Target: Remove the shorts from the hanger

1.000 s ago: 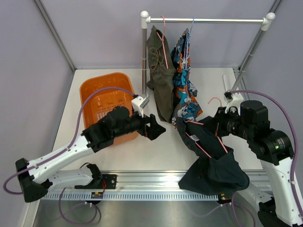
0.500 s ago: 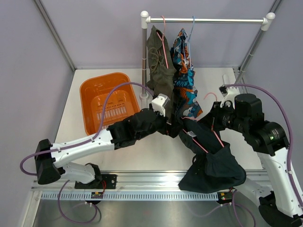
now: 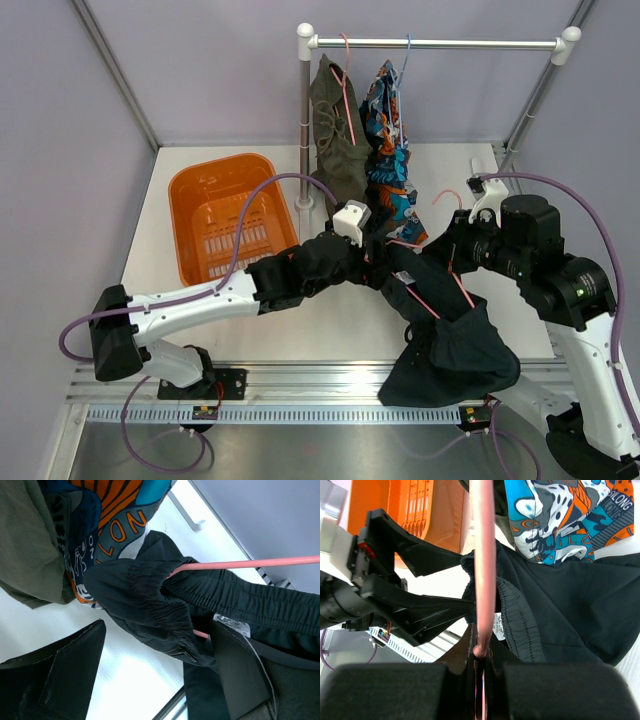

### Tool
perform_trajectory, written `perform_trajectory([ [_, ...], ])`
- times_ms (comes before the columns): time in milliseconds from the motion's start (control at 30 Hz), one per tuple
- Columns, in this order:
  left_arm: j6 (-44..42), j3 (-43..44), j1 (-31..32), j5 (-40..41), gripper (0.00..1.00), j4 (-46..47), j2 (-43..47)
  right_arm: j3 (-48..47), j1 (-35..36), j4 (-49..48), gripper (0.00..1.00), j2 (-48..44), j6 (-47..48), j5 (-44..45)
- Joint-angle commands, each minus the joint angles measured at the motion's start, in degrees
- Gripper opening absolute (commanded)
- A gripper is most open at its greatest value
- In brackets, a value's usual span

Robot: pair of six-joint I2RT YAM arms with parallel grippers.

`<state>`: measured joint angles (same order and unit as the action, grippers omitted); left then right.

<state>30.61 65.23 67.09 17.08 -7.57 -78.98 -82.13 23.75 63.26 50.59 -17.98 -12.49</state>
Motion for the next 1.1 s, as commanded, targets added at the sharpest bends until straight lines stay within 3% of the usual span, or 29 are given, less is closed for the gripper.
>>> perform_trajectory([
  [0, 1.03, 2.09, 0.32, 3.83, 0.87, 4.23, -0.47, -2.86, 0.77, -2.27, 0.0, 0.04, 0.05, 0.27],
  [133, 0.68, 2.27, 0.32, 5.06, 0.8, 4.23, -1.0, -2.77, 0.86, -2.27, 0.0, 0.04, 0.05, 0.1],
  [233, 0.07, 2.97, 0.23, 5.77, 0.68, 3.88, -1.79, -2.86, 0.77, -2.18, 0.0, -0.05, 0.05, 0.1],
  [267, -0.11, 3.67, 0.32, 5.77, 0.55, 3.53, -2.14, -2.86, 0.77, -2.09, 0.0, -0.14, 0.05, 0.1],
  [333, -0.55, 4.37, 0.32, 6.03, 0.41, 3.09, -2.84, -3.21, 0.86, -1.83, 0.0, -0.14, 0.13, 0.1],
  [367, -0.64, 4.73, 0.32, 6.12, 0.29, 3.09, -3.02, -3.39, 0.77, -1.66, 0.0, 0.04, 0.22, 0.1],
  [533, -2.3, 6.57, 0.24, 8.75, 0.0, 2.04, -3.28, -4.09, 0.77, -0.95, 0.0, -0.14, 0.66, 0.1],
  [767, -3.28, 11.84, -1.52, 15.96, 0.0, -2.18, -5.92, -5.32, 0.86, 0.28, 0.0, -1.37, 1.63, -2.27],
  [1067, -1.34, 13.61, -8.72, 15.45, 0.0, -5.26, -8.56, -7.34, 0.86, 3.27, 0.0, -4.26, 3.04, -2.01],
])
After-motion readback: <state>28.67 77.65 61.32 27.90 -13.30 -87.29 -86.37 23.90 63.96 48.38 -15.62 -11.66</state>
